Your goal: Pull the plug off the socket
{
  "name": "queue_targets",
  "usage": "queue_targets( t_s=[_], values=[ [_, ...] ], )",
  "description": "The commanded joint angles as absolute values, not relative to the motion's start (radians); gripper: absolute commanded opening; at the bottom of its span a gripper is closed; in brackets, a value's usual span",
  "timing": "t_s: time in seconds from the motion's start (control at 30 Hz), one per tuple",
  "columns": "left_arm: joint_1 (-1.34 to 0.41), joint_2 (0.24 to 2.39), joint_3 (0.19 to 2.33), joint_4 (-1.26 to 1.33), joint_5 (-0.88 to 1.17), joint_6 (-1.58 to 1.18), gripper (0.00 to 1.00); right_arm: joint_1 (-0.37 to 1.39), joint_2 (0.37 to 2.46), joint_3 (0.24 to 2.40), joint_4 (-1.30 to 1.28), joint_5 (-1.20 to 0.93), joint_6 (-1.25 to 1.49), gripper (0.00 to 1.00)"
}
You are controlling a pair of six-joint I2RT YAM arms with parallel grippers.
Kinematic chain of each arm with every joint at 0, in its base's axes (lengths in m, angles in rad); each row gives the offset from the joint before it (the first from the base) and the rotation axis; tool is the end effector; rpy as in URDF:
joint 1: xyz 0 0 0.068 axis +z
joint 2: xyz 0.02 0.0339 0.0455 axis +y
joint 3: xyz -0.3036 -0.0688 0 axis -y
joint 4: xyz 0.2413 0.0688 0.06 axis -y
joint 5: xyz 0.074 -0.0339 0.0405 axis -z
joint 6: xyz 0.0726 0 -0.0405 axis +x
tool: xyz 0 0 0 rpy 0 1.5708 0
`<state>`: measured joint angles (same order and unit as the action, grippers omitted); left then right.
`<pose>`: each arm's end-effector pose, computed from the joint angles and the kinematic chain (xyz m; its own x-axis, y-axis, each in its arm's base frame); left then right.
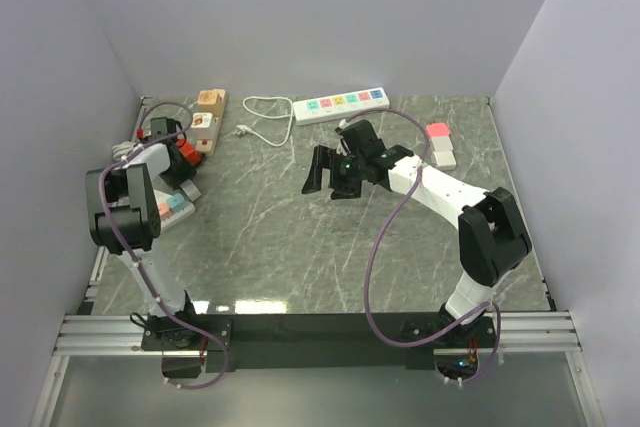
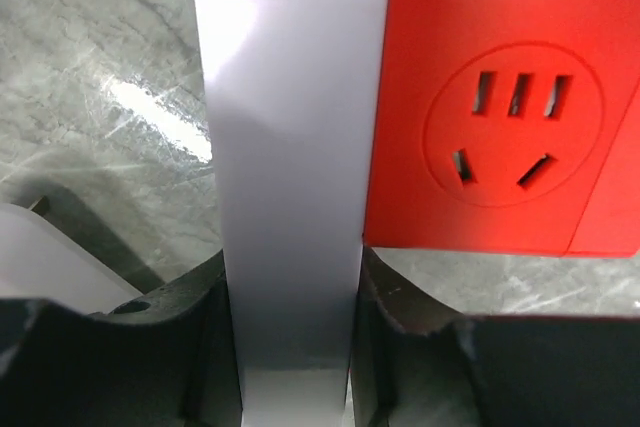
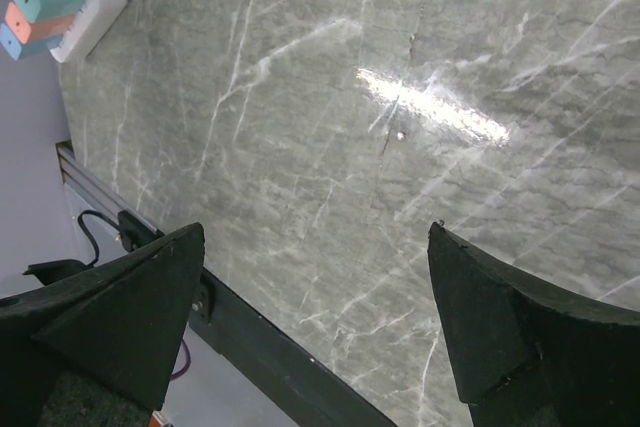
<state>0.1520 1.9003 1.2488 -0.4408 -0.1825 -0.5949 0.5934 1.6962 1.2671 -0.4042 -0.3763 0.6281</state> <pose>0.4067 0.0756 0.1731 -0.5970 -0.6490 -0.4716 -0.6835 0.7193 -0.1246 0.3146 0.2444 0.2641 -0.9225 0.0370 -0.3843 -0.2260 0.7553 0.6152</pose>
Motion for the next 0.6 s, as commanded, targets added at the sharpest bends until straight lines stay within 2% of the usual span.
queue_targets(
  t_s=[0.0,0.27,0.57],
  values=[
    [0.152,1.807,1.232,-0.385,-0.1,-0.561,0.01,0.6,1.634,1.281,-0.422,-0.345,0.6,0.98],
    [0.152,1.516,1.192,-0.463,-0.13,-0.612,0.01,0.6,1.597,1.275,-0.431,-0.347,0.595,0.98],
    [0.15,1.303,1.299,-0.535,-0.1,-0.591,0.01,0.597,1.542,1.261,-0.439,-0.338,0.597,0.98]
  ],
)
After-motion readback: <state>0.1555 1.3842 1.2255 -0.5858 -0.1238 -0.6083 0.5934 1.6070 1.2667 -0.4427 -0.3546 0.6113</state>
